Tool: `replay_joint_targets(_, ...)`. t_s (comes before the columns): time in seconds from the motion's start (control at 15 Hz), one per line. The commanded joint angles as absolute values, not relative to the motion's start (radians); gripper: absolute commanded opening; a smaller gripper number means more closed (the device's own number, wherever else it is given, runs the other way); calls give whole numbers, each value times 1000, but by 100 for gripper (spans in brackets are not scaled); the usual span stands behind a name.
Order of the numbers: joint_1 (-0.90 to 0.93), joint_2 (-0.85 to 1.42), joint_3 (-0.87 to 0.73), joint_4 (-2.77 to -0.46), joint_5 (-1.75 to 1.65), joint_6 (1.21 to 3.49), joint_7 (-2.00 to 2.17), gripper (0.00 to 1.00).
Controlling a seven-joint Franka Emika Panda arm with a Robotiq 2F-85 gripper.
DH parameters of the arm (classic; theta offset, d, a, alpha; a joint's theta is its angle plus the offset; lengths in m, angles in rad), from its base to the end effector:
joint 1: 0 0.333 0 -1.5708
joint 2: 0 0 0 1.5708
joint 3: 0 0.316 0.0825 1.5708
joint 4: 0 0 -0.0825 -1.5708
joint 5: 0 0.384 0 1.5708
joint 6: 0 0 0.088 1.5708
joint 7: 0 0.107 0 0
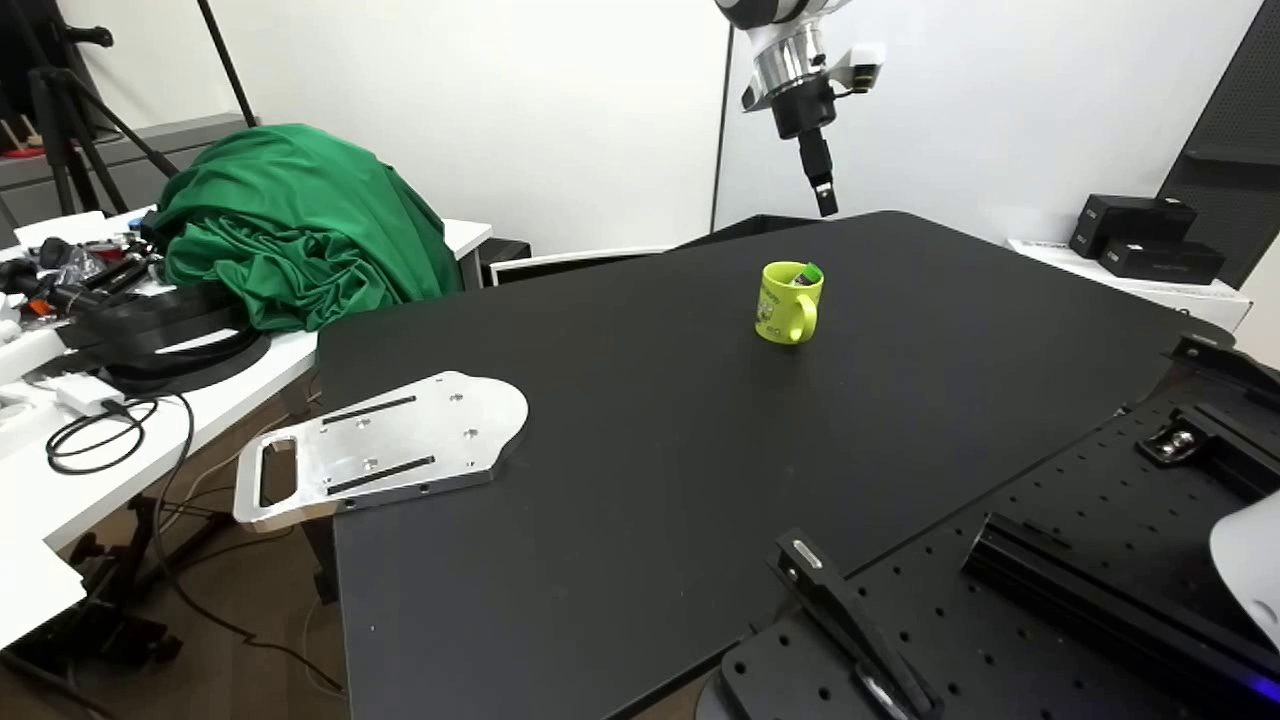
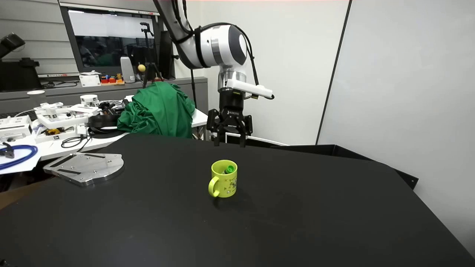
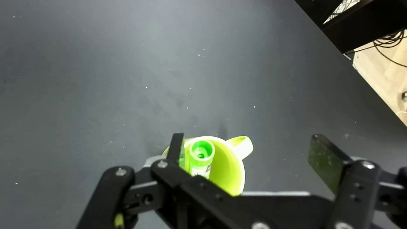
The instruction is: Pick up the object from the cup and place it on the table
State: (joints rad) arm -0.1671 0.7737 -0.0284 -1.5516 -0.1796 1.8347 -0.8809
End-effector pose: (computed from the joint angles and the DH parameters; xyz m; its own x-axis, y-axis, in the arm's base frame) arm 0.6297 -0.1374 0.1640 0.6025 0.6801 -0.4177 0.6318 -0.7262 -0.2710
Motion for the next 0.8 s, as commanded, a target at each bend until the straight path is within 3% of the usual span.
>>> replay_joint_targets(0.0,-175,781,-20,-1542,-186,1831,-877,100)
replay_joint_targets(0.73,-177,801,-31,-1504,-189,1887,-858,100)
